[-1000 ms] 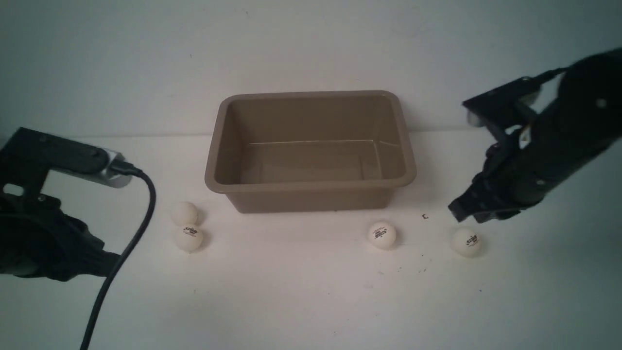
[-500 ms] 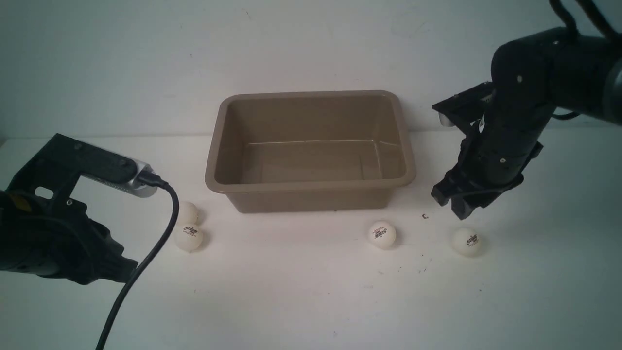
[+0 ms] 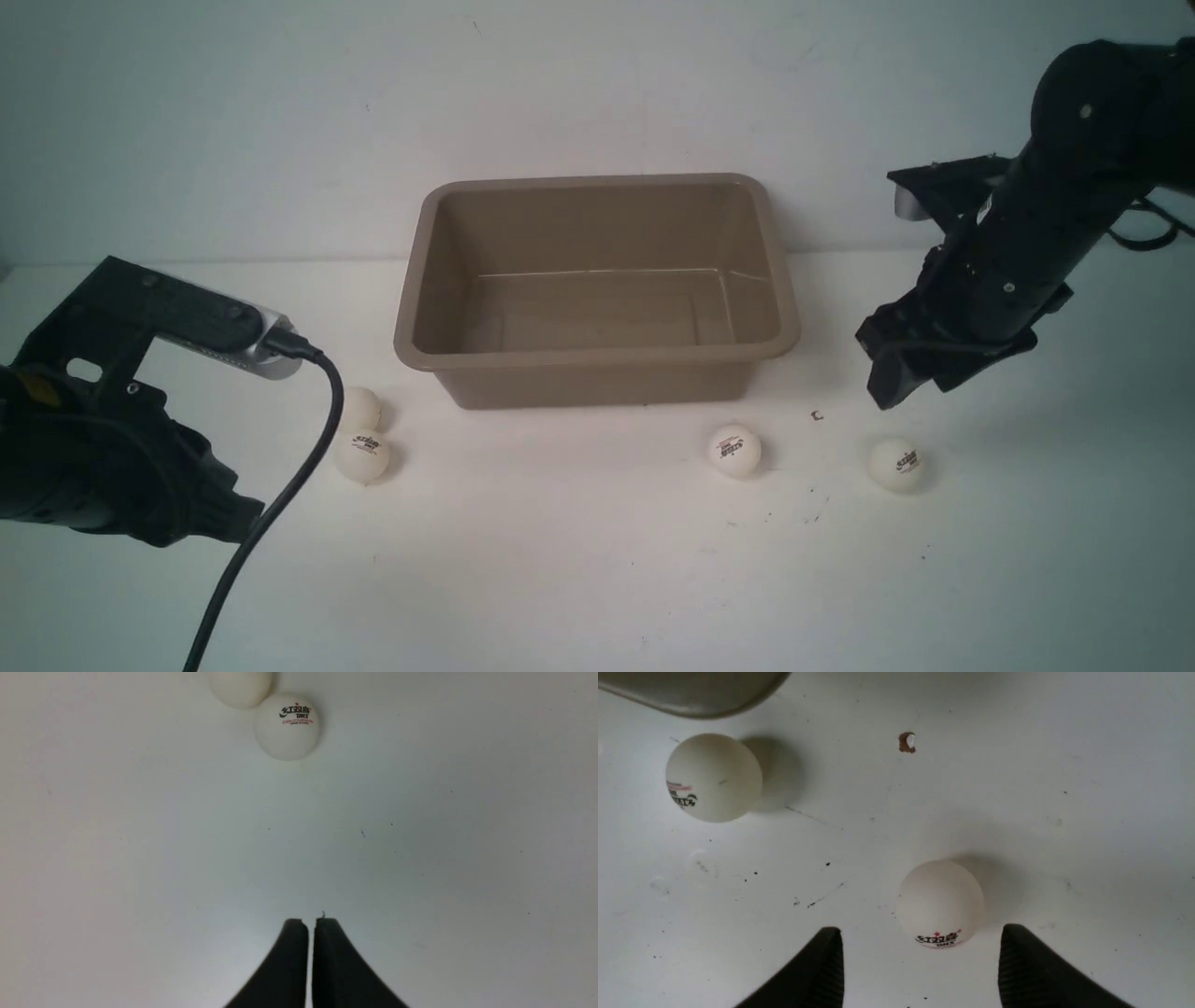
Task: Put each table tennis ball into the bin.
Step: Use the right arm to clamp the table tennis ball closest to it
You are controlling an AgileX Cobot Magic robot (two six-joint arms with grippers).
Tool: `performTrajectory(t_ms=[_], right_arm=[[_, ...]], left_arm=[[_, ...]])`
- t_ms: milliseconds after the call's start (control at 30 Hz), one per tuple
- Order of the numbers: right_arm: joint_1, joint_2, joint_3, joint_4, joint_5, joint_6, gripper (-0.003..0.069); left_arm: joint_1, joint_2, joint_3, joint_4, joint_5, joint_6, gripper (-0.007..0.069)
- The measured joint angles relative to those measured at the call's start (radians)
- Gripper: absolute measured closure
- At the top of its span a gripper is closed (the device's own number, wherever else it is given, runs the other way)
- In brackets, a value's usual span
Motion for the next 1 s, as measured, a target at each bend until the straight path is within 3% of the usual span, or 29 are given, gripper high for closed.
performTrajectory(t_ms=[1000], right_arm=[[0.0, 0.091, 0.033, -0.028, -0.066, 0.012, 0.0231]], left_arm=[[0.0, 0.0, 0.0, 0.0, -0.001, 0.001, 0.0625]])
